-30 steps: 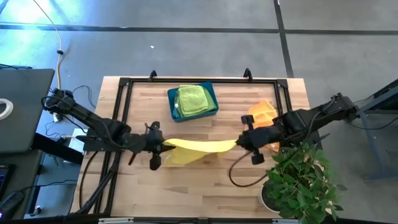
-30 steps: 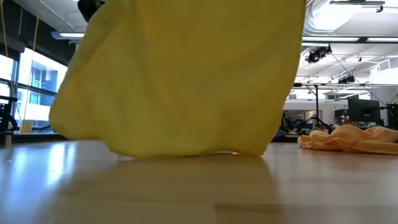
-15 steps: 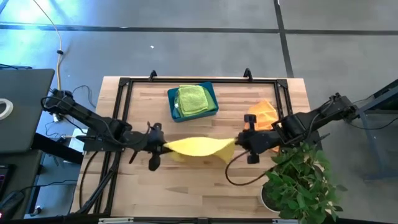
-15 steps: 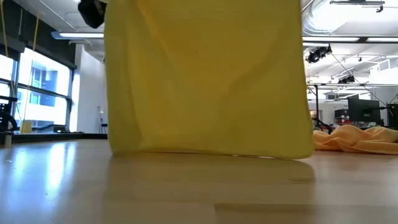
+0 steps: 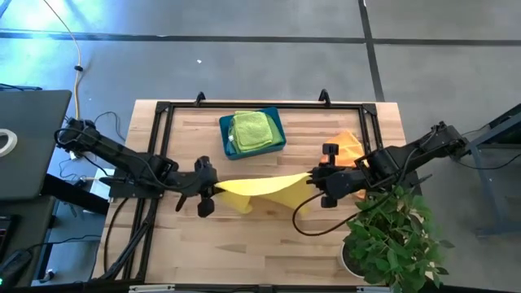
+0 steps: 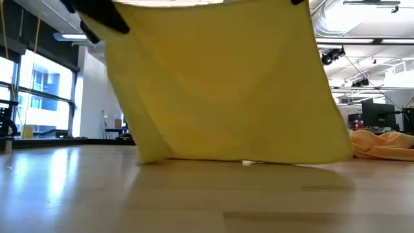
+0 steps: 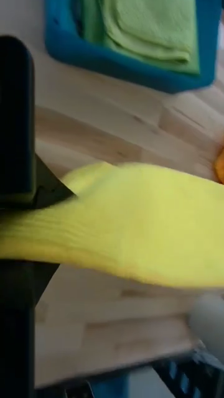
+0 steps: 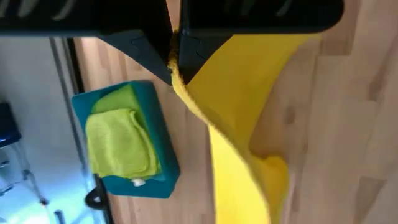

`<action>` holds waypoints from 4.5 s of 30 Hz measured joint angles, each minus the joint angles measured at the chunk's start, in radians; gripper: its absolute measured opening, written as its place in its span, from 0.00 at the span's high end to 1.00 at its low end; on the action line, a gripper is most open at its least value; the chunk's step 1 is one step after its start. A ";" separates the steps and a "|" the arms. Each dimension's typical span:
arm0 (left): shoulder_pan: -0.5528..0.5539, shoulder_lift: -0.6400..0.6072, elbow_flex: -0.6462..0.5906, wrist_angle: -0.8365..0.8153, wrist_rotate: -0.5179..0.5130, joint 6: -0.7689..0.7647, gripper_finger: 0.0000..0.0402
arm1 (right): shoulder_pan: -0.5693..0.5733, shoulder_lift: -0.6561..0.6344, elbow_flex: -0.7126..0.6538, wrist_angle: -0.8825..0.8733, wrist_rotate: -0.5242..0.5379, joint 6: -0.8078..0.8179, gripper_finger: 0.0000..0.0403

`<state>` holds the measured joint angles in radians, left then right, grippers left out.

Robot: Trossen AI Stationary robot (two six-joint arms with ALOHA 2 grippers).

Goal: Fold microfiber towels
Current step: Fold the yellow microfiber cloth

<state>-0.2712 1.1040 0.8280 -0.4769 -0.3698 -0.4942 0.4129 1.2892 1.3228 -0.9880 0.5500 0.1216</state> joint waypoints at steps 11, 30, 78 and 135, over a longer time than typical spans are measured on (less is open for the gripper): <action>0.082 -0.005 0.000 -0.107 0.022 0.086 0.95 | 0.000 0.000 0.000 0.014 0.055 0.010 0.99; 0.073 0.094 0.000 0.035 -0.024 0.090 0.97 | -0.001 0.000 -0.003 0.071 0.134 0.218 0.99; 0.128 0.540 0.001 1.179 -0.009 0.622 0.63 | -0.060 0.042 -0.004 0.331 0.102 -0.007 0.99; 0.133 0.572 0.001 0.432 0.203 0.410 0.76 | -0.059 0.041 -0.004 0.378 0.075 -0.340 0.99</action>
<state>-0.1383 1.6760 0.8288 -0.0445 -0.1673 -0.0838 0.3542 1.3300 1.3190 -0.6102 0.6250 -0.2184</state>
